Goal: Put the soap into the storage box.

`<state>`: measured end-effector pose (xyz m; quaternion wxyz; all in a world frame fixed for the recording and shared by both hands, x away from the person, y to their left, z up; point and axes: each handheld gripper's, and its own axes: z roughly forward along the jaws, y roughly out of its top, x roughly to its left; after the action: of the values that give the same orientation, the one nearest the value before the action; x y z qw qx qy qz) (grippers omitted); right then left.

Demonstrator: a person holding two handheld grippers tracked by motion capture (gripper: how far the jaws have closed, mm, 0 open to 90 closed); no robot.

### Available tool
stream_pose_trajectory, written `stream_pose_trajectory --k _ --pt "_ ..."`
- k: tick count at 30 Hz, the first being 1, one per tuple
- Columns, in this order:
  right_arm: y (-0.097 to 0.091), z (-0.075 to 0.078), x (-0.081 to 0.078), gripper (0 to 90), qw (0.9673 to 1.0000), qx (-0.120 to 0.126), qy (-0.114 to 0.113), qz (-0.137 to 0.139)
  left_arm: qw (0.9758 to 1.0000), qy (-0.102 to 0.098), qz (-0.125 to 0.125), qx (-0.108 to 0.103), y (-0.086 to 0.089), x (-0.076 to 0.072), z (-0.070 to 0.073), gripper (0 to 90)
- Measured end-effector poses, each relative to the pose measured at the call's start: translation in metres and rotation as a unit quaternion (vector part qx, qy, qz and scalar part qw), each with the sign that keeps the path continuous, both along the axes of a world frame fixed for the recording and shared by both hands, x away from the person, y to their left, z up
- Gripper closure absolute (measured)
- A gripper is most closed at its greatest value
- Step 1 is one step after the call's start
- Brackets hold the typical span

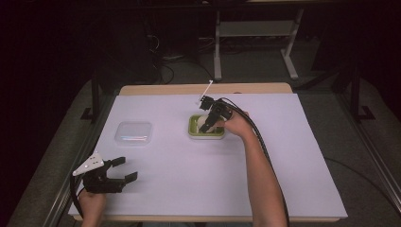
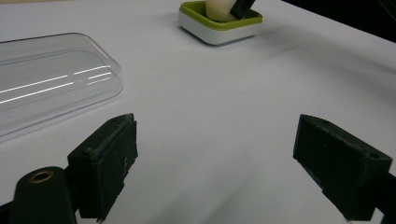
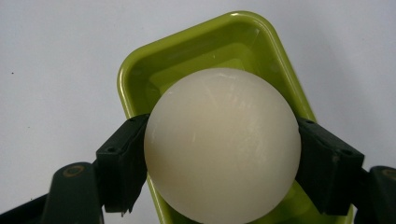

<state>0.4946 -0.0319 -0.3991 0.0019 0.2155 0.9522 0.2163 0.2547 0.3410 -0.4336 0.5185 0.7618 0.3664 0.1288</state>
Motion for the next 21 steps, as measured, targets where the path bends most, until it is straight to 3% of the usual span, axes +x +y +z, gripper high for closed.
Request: stream_pose_trajectory --k 21 --pt "0.0003 -0.0005 0.0000 24.3 1.0000 -0.001 0.000 -0.004 1.0000 0.000 0.001 0.000 0.0001 -0.0001 0.0001 13.2"
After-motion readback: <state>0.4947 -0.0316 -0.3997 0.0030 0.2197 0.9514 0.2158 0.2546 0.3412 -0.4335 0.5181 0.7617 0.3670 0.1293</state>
